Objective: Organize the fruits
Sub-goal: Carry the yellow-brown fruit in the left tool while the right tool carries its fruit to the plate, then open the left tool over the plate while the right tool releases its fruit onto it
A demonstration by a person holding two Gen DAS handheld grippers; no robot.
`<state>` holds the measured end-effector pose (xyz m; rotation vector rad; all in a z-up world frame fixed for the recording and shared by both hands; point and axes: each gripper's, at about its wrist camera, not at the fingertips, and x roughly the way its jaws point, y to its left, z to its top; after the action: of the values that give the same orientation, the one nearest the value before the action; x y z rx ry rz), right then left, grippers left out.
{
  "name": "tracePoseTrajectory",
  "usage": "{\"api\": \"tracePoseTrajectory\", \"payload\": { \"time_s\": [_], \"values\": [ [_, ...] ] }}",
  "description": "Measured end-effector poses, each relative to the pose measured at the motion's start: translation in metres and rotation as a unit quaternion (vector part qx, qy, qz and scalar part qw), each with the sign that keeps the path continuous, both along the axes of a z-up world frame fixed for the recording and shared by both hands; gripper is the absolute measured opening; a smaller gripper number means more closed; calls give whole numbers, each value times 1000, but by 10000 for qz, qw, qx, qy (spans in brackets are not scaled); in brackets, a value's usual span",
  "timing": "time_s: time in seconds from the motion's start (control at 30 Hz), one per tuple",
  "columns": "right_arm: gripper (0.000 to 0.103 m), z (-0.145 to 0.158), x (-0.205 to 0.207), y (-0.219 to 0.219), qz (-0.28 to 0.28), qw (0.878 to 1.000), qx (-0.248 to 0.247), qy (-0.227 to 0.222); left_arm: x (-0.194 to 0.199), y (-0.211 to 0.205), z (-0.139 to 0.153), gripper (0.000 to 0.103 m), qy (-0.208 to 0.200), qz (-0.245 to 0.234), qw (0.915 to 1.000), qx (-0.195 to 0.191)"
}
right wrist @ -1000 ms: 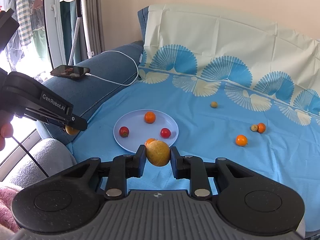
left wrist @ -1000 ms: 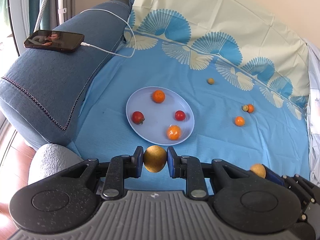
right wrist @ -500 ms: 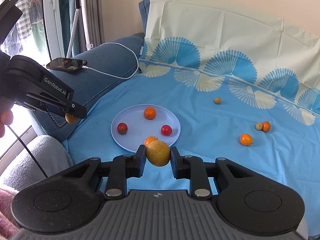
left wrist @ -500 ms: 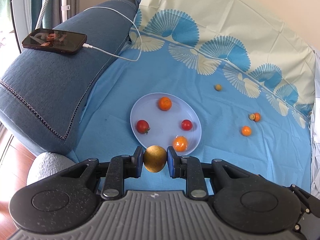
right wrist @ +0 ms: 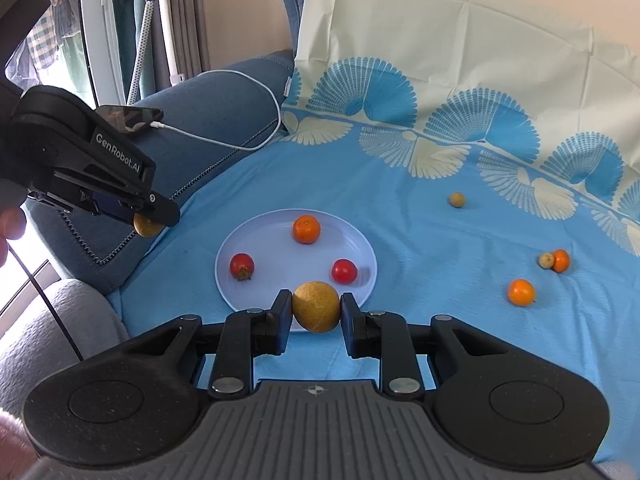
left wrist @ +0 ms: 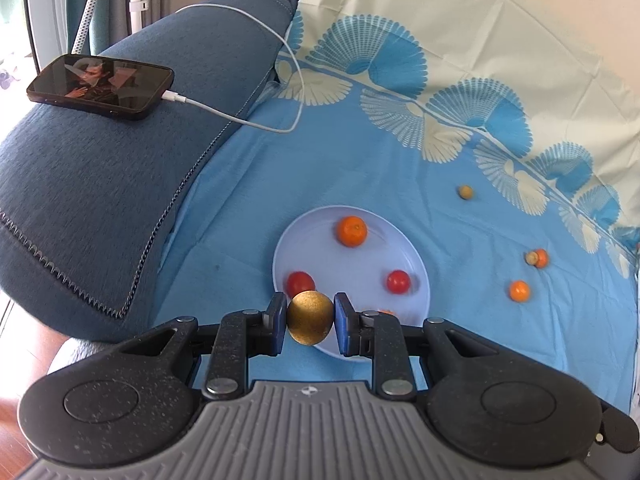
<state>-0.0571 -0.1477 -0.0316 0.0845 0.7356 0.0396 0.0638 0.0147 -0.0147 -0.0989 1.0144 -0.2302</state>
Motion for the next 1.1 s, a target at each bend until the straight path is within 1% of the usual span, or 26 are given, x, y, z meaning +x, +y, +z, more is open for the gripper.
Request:
{"api": "tracePoseTrajectory", "payload": {
  "time_s": [0.2,0.4,0.67,0.83,0.9,0.93,0.97,1.03,1.07,1.1],
  "values": [
    [27,-12,29,1,29,10000,-8,14,32,-6,-14,27,79,26,9999,106],
    [27,-31,60,-6,-24,9998,32,207,61,-21,-39,27,267,-9,9993,244],
    [27,-62,94,-9,2,9990,2,455,90,-43,-73,27,478,-84,9978,461],
    [27,-74,108,-7,143,9984,-7,550,102,-51,-85,29,488,-155,9971,564],
    [27,-76,111,-5,233,9982,-38,560,105,-52,-86,57,509,-180,9967,606],
    [27,-77,112,-4,256,9982,-73,545,106,-52,-84,87,494,-135,9970,581],
    [28,-77,114,-4,294,9981,-83,531,104,-49,-82,100,394,-49,9978,529],
    [43,-75,115,-4,326,9982,-70,504,99,-45,-74,102,185,5,9986,488],
    [57,-72,114,-4,274,9985,-83,456,97,-44,-71,102,166,-38,9984,536],
    [70,-69,112,-4,216,9989,-103,413,95,-44,-68,102,155,-63,9981,601]
  ]
}}
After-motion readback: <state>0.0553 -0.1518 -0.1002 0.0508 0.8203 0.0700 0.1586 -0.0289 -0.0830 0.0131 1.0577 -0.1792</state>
